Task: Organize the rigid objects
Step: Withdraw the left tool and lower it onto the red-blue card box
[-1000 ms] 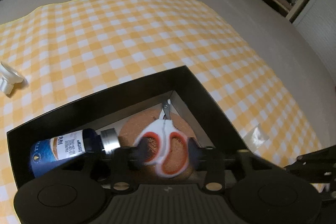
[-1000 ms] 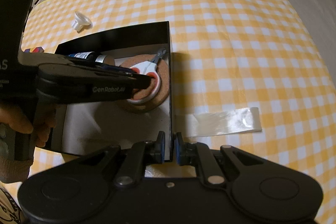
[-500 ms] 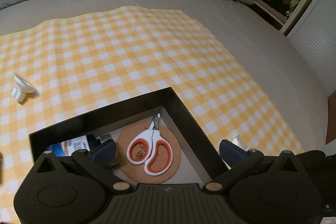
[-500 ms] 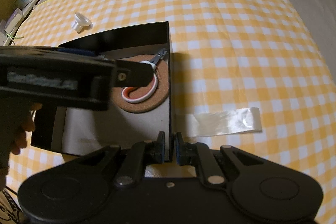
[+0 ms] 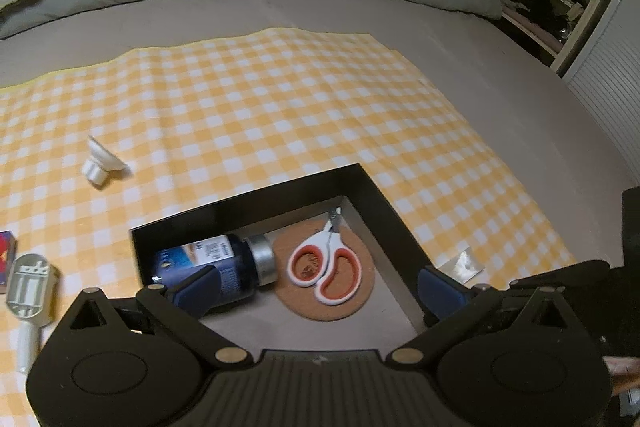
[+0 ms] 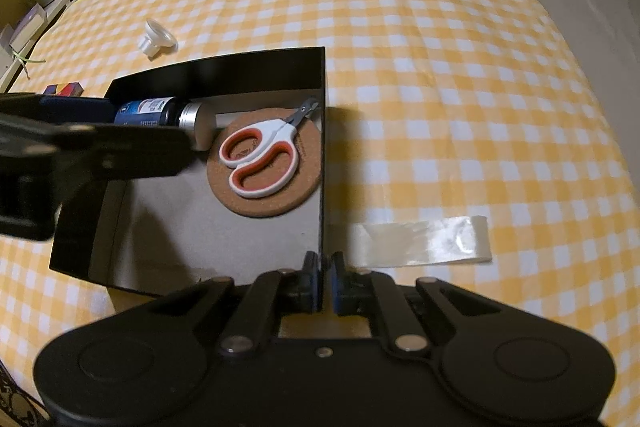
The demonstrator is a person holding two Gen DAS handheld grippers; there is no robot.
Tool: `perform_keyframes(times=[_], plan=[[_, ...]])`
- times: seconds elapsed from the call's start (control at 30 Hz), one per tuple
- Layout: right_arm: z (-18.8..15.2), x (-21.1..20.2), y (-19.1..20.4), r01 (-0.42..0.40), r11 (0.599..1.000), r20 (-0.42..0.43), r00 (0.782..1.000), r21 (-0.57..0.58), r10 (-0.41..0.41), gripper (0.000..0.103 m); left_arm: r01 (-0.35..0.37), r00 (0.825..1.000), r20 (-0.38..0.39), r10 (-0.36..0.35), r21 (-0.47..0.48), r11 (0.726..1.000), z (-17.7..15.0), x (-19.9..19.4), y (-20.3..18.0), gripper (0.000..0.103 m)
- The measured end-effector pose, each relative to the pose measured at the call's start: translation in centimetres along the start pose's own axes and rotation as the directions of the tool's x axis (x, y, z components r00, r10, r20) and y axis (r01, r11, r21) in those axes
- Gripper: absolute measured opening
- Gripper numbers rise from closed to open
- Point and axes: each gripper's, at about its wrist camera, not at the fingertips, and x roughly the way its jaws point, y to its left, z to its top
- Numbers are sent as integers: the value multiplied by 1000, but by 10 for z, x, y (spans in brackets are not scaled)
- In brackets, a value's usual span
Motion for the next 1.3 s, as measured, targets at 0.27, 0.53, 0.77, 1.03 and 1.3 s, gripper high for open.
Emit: perform_keyframes(times=[0.27, 0.53, 0.77, 1.03, 1.3], plan=[[-1, -1, 0, 9, 1000, 21, 1000, -16, -9, 7, -29, 997, 76, 28, 19, 999, -5, -29, 23, 103], [2, 0, -6, -7, 1000, 8, 1000, 5, 7, 8, -139, 984, 110, 139, -10, 990, -5, -47, 79, 103], [3, 2, -3, -7, 1000, -4, 1000, 1, 7, 5, -256, 961, 87, 262, -72, 964, -8, -49, 146, 103], [3, 5, 4, 23, 999, -5, 1000, -22, -23, 4, -334, 939, 27, 342, -157, 929, -9, -47, 206, 103], [3, 6, 0, 17, 1000, -12, 1000, -18, -17, 4, -418, 907, -29, 421, -197, 887, -7, -36, 246, 103]])
